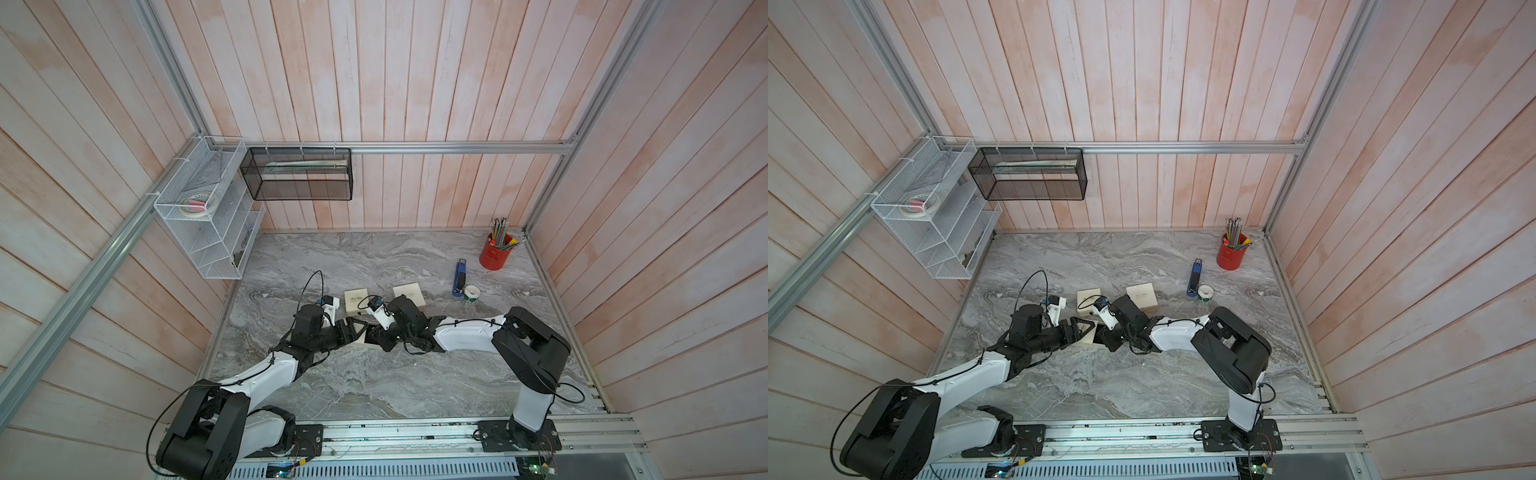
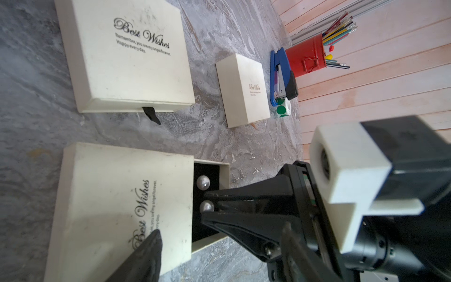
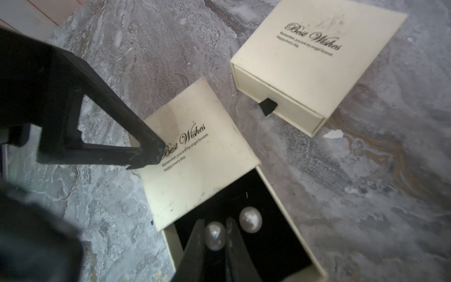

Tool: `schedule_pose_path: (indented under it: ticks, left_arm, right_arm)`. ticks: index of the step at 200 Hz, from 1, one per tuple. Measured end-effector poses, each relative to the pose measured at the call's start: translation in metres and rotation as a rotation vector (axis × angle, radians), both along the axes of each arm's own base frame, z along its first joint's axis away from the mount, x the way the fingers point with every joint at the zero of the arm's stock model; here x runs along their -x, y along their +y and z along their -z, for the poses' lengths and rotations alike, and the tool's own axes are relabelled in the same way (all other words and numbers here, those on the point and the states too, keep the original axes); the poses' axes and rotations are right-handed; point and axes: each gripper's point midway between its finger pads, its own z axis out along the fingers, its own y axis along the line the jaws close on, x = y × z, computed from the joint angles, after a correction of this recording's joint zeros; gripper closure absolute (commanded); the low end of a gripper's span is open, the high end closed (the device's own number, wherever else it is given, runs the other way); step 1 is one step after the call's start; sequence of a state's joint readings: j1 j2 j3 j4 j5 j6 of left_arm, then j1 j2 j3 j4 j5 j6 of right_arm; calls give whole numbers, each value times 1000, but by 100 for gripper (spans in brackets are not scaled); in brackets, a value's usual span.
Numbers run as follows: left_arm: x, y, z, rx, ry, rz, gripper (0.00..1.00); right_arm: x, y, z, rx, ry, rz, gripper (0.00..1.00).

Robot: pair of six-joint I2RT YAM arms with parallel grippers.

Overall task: Place the earrings into the drawer-style jewelry box
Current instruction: Insert the earring into the inner lining.

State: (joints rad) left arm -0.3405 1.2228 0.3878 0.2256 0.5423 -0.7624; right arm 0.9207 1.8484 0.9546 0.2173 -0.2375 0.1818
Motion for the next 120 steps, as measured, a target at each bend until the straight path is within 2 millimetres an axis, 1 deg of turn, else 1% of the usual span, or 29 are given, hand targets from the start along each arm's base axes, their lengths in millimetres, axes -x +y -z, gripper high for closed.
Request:
schedule_pose_path:
  ticks: [120]
  left_arm:
    - [0,0,0,-5,-7,5,23]
  right_arm:
    - [1,-2,4,4,3,0,100]
